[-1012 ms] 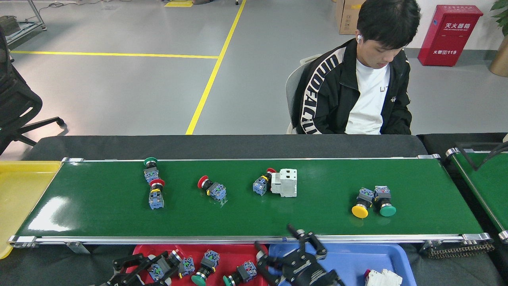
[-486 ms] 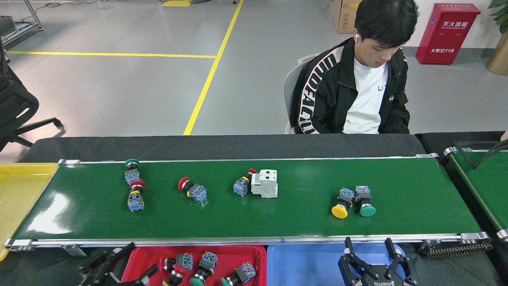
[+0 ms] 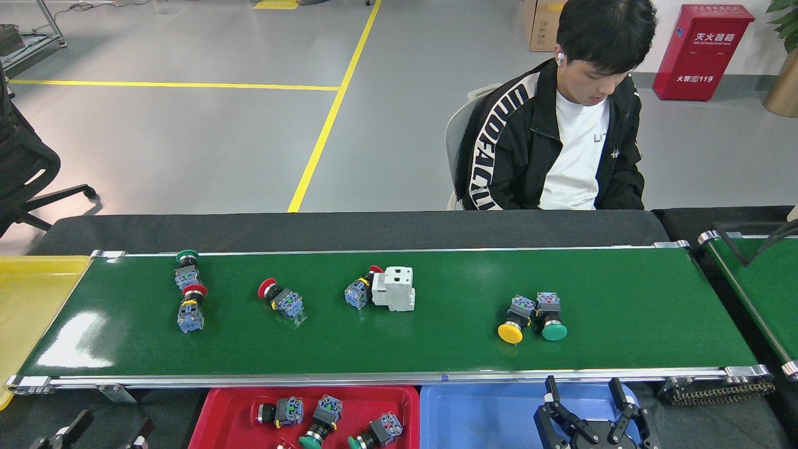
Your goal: Pick switch part from conveyor to tray
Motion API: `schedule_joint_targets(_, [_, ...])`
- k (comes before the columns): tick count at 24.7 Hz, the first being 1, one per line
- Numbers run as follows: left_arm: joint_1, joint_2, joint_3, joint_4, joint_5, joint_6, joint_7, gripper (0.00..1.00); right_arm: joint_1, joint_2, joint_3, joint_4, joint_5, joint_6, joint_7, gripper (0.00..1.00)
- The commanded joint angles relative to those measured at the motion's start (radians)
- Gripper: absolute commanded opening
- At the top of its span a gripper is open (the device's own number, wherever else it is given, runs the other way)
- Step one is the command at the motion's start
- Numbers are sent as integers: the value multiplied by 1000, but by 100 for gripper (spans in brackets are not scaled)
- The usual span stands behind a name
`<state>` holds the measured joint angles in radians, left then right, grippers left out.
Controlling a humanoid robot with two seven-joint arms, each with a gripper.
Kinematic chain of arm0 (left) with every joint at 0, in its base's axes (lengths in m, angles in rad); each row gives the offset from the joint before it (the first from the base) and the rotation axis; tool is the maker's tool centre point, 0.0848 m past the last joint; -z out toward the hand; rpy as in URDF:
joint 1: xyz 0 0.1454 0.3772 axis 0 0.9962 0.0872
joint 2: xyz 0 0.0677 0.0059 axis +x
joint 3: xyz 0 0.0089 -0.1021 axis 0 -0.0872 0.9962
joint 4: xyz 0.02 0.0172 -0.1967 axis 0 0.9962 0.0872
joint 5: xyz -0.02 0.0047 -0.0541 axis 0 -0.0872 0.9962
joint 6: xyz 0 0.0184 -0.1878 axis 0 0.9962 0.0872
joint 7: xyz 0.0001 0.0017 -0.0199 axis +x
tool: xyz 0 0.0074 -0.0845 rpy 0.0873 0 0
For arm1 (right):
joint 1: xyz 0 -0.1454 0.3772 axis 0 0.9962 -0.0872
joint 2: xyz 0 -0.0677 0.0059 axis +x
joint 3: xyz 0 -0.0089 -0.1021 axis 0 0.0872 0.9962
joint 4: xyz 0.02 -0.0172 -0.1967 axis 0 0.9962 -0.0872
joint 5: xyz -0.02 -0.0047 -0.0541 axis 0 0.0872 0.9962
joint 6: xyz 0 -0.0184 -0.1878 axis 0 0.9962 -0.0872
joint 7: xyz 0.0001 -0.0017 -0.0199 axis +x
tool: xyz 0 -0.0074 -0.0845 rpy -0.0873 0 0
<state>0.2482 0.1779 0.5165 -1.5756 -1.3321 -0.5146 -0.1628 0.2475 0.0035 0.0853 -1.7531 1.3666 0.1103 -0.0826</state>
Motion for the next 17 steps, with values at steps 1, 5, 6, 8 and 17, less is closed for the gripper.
schedule_joint_targets(1, [-47,9,0,12,-12,38,-1,100,-43,20,5,7,9,26,18,99])
schedule_joint_targets(5, [-184,5,-13,98,-90,65,-3,100,-177,55,59,110,20,84,75,99])
schedule_joint_targets(6, [-228,3,-29,140,-124,73,-1,100,-214,56,85,153,25,109,80,99])
schedule_joint_targets(8, [-302,6,-59,216,-153,94,-1,100,-258,52,133,216,26,146,81,99])
schedule_joint_targets(17, [-587,77,-216,582,-179,226,57,100,-432,89,235,449,25,183,86,94])
